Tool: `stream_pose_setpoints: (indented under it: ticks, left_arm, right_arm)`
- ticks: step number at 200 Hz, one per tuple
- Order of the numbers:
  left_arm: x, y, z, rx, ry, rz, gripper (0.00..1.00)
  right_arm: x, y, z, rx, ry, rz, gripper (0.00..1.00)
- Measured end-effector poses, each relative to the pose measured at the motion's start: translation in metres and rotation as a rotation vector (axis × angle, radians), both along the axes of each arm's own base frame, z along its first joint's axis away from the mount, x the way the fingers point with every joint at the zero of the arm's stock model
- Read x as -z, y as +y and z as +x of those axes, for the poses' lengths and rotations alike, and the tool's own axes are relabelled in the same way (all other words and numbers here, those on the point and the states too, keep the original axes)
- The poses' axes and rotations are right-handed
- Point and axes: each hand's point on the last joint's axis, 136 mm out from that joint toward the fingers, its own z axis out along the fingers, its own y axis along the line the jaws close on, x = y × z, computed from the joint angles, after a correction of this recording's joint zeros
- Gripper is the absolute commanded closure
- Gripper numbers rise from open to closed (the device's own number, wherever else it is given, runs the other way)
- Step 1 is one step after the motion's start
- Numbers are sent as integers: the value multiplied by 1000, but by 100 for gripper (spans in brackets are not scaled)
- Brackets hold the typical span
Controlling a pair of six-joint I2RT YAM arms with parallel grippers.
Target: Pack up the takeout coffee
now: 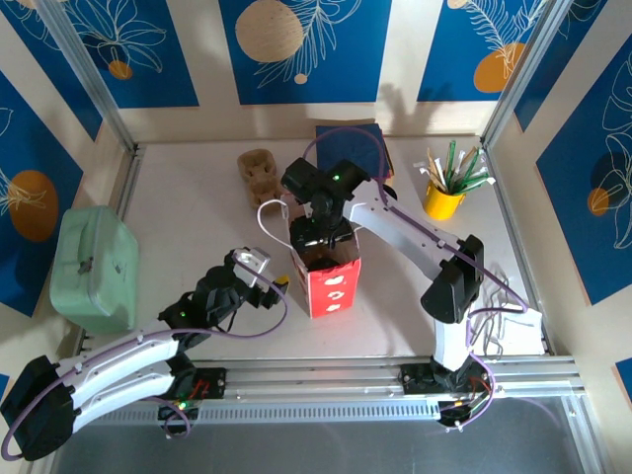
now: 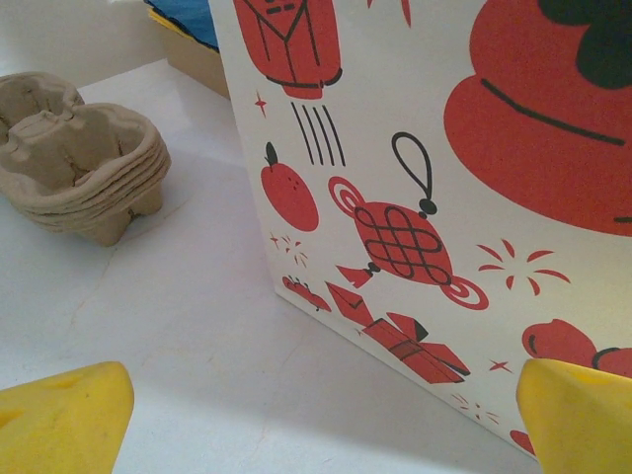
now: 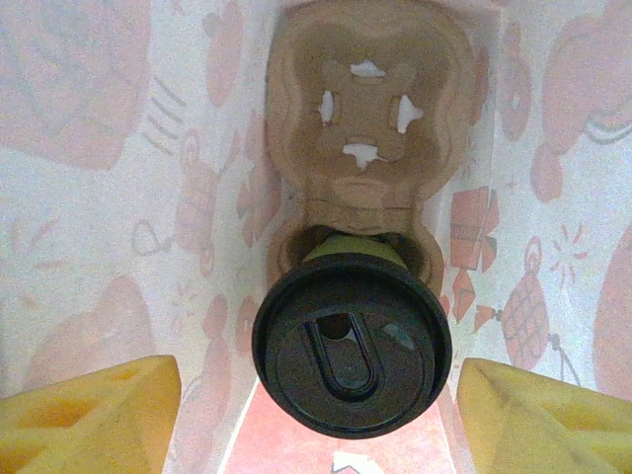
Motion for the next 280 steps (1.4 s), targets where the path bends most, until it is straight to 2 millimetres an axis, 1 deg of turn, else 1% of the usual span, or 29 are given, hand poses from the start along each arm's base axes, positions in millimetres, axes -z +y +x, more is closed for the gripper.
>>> stream_pose_setpoints:
  ticks: [47,97,136,170,194,219,241,280]
  left_arm:
    - [0,0,0,0,0,0,1]
    - [-4,1,0,-7,-11,-7,1]
    - [-4,1,0,-7,-11,-7,1]
    - [-3,3,0,-10,-8,-3,1]
    - [-6,6,-1,-17,-5,3,1]
    - [-23,10,0,-40,-31,-16,0]
    - [-38,14,1,-64,-56,-42,0]
    - [-53,23,8,-141,-36,-45,0]
  right_arm:
    - [-25,2,3,0,-50,52,25]
    - [-75,2,3,-8,-151,157,25]
    - [-115,1,-5,-50,-239,242,23]
    - [-139,-7,-10,-77,-304,284,21]
    - [-149,-13,-8,-81,-350,291,20]
    - [-156,-23,1,-67,-395,293,19]
    - [-163,-39,13,-33,-438,295,19]
    - [-168,-70,41,44,-502,284,19]
